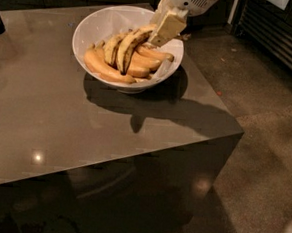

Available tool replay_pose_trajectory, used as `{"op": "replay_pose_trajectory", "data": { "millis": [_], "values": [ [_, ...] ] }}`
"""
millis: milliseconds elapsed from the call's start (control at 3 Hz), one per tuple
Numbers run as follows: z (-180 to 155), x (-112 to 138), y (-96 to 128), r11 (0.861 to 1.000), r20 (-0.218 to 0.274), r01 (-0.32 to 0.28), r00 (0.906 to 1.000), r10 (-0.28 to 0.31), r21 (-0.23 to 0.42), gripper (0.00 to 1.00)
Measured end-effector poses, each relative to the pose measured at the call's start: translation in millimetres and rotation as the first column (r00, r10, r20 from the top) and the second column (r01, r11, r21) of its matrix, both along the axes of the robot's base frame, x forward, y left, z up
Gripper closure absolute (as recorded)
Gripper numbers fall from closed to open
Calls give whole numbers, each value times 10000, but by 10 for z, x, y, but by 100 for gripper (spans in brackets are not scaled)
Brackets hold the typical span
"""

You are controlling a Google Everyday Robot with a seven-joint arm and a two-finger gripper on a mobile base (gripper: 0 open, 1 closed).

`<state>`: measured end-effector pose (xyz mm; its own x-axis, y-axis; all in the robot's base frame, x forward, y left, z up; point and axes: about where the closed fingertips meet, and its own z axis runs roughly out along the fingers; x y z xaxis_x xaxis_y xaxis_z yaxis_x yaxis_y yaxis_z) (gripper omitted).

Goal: Pick banana from white bowl

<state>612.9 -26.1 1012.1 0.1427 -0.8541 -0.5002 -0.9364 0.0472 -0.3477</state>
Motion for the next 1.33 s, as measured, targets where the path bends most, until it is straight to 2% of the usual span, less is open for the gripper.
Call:
{"op": "replay_pose_trajectory", "data": {
  "millis": [333, 667, 1333],
  "values": [
    [-4, -348, -25, 9993, 418, 118, 9990, -133, 357, 100],
    [-132, -389, -22, 9996, 203, 120, 9997, -125, 261, 100],
    [-11, -899, -116, 9904, -314, 1053, 9942, -1029, 891, 100]
  ]
}}
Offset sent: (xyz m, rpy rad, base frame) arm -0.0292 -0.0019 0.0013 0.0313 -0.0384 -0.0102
